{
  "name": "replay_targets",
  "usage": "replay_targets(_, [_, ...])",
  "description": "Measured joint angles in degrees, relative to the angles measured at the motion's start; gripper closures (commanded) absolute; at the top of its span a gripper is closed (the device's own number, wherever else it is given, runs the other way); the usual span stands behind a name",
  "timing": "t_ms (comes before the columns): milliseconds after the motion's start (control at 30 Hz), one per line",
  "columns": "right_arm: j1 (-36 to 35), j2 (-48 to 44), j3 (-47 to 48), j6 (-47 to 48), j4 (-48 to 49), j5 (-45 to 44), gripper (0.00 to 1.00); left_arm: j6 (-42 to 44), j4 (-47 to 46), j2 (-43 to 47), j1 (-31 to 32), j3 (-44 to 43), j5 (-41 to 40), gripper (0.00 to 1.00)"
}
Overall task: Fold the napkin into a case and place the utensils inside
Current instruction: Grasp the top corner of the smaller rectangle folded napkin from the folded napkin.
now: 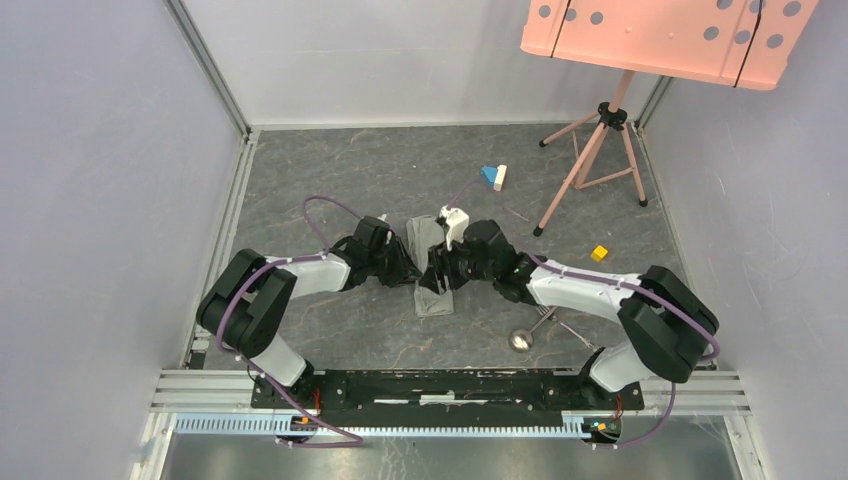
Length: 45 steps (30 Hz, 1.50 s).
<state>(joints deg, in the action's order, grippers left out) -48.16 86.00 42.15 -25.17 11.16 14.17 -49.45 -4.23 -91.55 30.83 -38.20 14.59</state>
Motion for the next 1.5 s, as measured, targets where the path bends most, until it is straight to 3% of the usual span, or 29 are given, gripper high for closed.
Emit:
replay_targets(200, [3.5, 0.9, 7.0, 2.2, -4.0, -7.2, 0.35, 0.0, -2.1, 0.0, -0.3, 1.2, 0.0, 0.75])
replay_targets(500, [4.8, 19.2, 25.5, 4.5, -6.6, -15.1, 0.38, 0.0, -5.7, 0.0, -0.7, 3.2, 0.6, 0.80])
replay_targets(733, [4.6, 24.7, 27.4, 4.5, -7.7, -16.3, 0.48, -0.1, -8.6, 0.1, -0.9, 4.6, 1.0, 0.82])
replay_targets(1000, [3.9, 27.5, 29.5, 4.5, -7.9, -17.6, 0.49, -0.1, -9.7, 0.1, -0.9, 5.1, 1.1, 0.85])
replay_targets(1500, [1.8, 30.8, 32.8, 4.5, -9.1, -23.7, 0.68, -0.2, -12.1, 0.1, -1.0, 6.2, 1.2, 0.87])
